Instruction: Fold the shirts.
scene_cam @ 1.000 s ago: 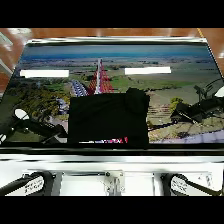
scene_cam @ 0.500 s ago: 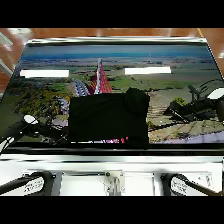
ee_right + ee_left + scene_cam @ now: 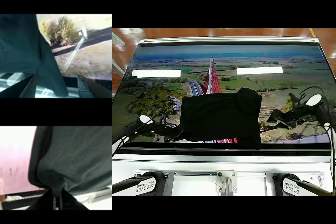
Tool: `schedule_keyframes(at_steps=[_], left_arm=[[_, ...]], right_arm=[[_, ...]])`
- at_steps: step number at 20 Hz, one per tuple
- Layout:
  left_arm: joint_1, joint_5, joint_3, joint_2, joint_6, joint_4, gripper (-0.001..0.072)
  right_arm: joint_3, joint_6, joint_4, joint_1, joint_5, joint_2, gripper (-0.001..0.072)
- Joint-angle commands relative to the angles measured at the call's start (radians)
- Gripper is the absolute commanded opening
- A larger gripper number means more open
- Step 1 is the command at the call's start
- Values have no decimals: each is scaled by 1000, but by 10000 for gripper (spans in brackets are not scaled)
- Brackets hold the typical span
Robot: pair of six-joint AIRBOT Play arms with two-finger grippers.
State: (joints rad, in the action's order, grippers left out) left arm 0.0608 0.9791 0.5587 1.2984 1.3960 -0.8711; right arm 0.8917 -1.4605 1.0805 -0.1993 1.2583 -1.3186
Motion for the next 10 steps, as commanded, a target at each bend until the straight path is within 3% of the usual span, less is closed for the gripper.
schedule_keyframes(at_steps=[1, 5, 8, 9, 10], left_arm=[[-1, 24, 1, -30, -48, 16, 45], [-1, 24, 1, -116, -68, 42, 46], [-1, 23, 1, -153, -68, 42, 46], [-1, 24, 2, -158, -69, 42, 46], [-1, 24, 6, -165, -69, 42, 46]], right_arm=[[-117, 40, -110, 30, -70, -24, 624], [-152, 45, -146, 153, -182, -72, 623], [-152, -14, -172, 226, -283, -101, 620], [-152, -38, -176, 238, -307, -102, 581], [-151, -51, -190, 247, -318, -101, 425]])
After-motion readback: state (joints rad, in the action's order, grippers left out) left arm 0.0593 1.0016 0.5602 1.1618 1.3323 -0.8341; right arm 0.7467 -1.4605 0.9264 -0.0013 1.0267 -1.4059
